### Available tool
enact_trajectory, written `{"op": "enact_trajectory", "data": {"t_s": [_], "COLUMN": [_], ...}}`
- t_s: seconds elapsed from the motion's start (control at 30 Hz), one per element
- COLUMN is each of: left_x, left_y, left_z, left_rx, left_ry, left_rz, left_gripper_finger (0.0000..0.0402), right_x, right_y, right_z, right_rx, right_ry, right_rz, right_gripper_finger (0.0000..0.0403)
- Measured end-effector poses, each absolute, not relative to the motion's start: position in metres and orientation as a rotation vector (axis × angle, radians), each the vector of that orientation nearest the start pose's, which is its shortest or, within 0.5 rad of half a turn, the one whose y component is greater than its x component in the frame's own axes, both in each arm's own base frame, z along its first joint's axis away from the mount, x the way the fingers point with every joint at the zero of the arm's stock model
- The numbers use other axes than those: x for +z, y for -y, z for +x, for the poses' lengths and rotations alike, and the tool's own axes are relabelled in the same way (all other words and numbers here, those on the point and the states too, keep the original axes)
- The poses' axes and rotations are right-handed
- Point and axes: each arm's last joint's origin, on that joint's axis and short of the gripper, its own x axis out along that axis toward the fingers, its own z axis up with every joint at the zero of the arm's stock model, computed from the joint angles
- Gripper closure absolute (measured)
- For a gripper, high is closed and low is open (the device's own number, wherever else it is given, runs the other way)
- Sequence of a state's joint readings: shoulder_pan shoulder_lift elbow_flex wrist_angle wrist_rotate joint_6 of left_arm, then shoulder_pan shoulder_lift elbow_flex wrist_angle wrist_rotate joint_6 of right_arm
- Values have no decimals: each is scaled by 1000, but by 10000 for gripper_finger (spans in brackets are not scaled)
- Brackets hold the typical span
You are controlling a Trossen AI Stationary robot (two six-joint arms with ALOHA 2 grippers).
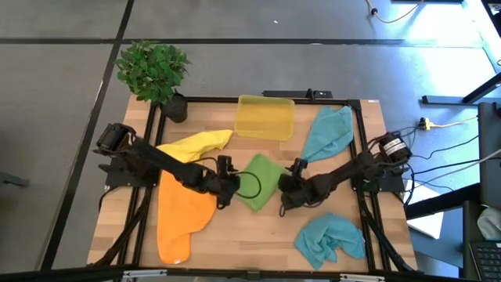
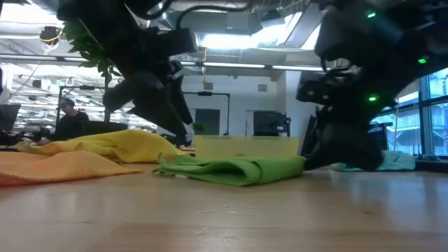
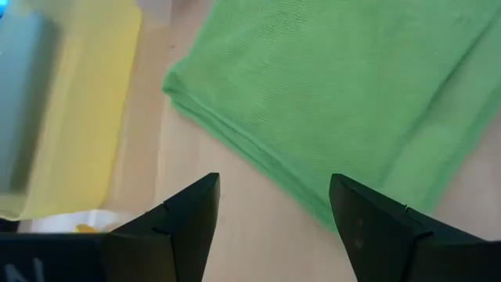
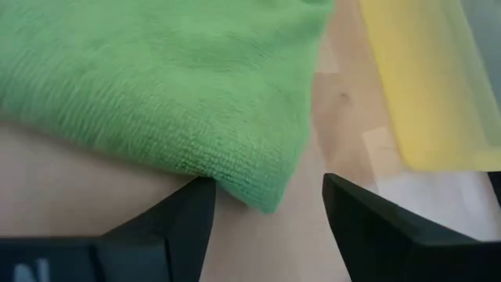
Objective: Fold microfiber towels
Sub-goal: Fold the green microfiber cloth
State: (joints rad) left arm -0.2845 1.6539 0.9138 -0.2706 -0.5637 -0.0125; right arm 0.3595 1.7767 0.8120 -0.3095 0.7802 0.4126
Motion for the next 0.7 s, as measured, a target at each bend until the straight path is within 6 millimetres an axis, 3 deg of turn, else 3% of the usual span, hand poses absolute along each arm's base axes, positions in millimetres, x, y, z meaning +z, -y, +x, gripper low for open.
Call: {"op": "enact_trajectory", "data": {"t_s": [0.33,0.47,0.7], "left_x": [166,164,162], "left_y": [67,74,87], "left_z": [305,302,296], "left_rx": [167,103,29], "left_ry": [-961,-982,-1011], "left_rz": [390,391,434], "left_gripper_finger": [168,168,168], "right_x": [116,127,148], "right_y": [-49,-55,-82], "right_z": [296,302,304], "right_rx": [-595,-552,-509], "right_ry": [-965,-1008,-1046], "right_rz": [-370,-443,-471], "right_gripper_finger": [166,166,166]}}
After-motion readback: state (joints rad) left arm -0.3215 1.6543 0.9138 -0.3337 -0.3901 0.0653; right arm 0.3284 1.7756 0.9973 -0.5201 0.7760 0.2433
